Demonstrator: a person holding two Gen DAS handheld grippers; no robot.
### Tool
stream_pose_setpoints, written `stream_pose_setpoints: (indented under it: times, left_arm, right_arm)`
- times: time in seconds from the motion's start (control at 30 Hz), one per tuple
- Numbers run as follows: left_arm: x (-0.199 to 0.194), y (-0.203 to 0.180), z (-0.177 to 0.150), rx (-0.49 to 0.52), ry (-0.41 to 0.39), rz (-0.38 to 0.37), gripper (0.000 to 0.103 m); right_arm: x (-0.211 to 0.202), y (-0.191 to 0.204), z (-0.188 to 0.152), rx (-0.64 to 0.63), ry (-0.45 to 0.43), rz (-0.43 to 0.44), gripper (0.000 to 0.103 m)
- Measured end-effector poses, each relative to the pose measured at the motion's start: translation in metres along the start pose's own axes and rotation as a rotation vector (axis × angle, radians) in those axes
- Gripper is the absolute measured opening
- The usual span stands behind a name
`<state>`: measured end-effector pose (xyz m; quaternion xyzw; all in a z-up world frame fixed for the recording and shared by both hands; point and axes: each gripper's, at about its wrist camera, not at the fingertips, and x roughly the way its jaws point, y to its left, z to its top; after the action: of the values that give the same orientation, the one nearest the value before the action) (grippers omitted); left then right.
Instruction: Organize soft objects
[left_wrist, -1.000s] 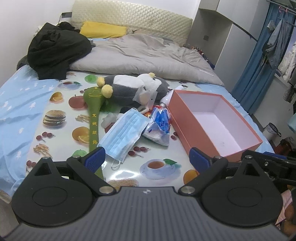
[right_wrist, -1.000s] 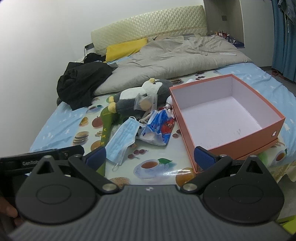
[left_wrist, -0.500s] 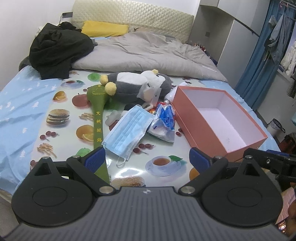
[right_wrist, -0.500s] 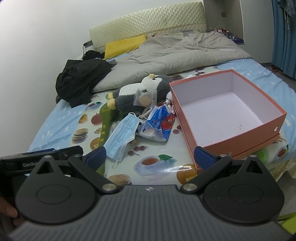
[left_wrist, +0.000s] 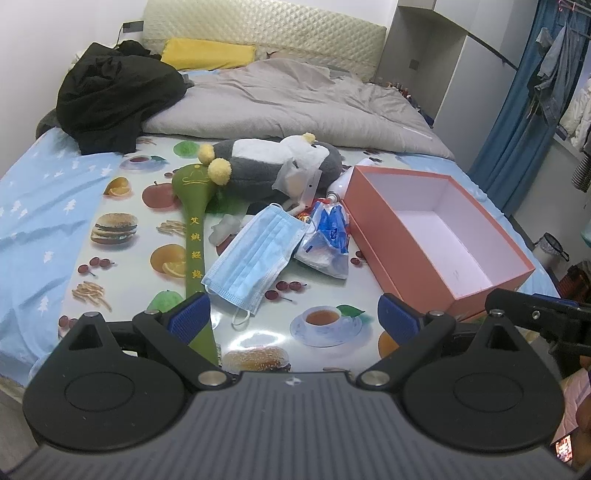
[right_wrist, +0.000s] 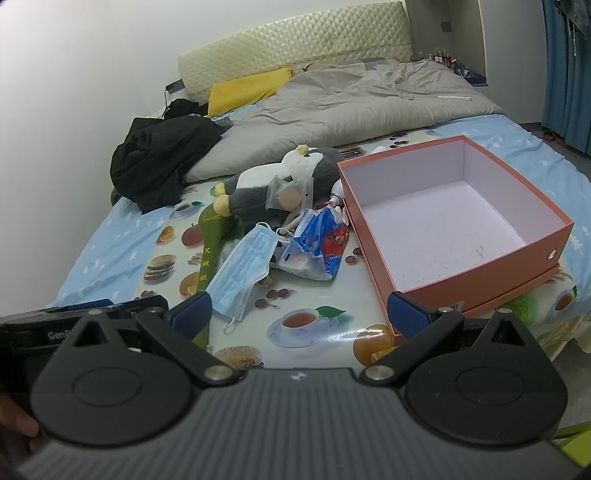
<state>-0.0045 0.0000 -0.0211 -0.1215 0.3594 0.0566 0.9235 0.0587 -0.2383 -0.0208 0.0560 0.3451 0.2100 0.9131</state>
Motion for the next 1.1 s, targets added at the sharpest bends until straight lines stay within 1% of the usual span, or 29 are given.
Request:
stream_pose_setpoints:
  times: [0.3, 0.47, 0.57, 0.67, 0.7, 0.77, 0.83, 0.9, 0.93, 1.0, 1.03, 1.1]
  left_arm:
    - [0.014, -0.004, -0.002, 0.019, 0.031, -0.008, 0.099]
    - [0.028, 0.000, -0.002, 0.022, 0.038, 0.005, 0.099]
    - [0.040, 0.006, -0.002, 0.008, 0.049, 0.000, 0.098]
    - [0.055, 0.010, -0.001, 0.019, 0.057, 0.002, 0.097]
    - [0.061, 0.012, 0.000, 0.022, 0.063, 0.004, 0.097]
    - [0.074, 0.016, 0.001, 0.023, 0.075, -0.001, 0.091]
    - [0.089, 0.019, 0.002, 0.029, 0.087, 0.001, 0.088]
    - [0.103, 0.023, 0.004, 0.035, 0.100, -0.002, 0.085]
    - [0.111, 0.025, 0.005, 0.035, 0.109, -0.007, 0.081]
    - [0.126, 0.028, 0.007, 0.040, 0.124, -0.018, 0.077]
    - [0.134, 0.029, 0.008, 0.044, 0.130, -0.017, 0.074]
    - [0.149, 0.032, 0.009, 0.057, 0.143, -0.016, 0.071]
  right_arm:
    - [0.010, -0.004, 0.000, 0.030, 0.025, -0.006, 0.103]
    - [0.022, -0.006, 0.003, 0.044, 0.035, -0.002, 0.103]
    - [0.034, -0.007, 0.003, 0.057, 0.055, 0.019, 0.103]
    - [0.049, -0.007, 0.005, 0.072, 0.078, 0.051, 0.103]
    - [0.054, -0.006, 0.006, 0.076, 0.083, 0.060, 0.102]
    - [0.066, -0.005, 0.007, 0.082, 0.088, 0.087, 0.100]
    - [0.079, -0.003, 0.010, 0.079, 0.102, 0.088, 0.096]
    - [0.093, -0.001, 0.012, 0.077, 0.113, 0.085, 0.079]
    - [0.100, -0.002, 0.014, 0.083, 0.121, 0.083, 0.077]
    - [0.116, -0.001, 0.017, 0.094, 0.136, 0.097, 0.076]
    - [0.122, 0.000, 0.019, 0.089, 0.134, 0.099, 0.076]
    - [0.133, 0.003, 0.022, 0.069, 0.121, 0.093, 0.076]
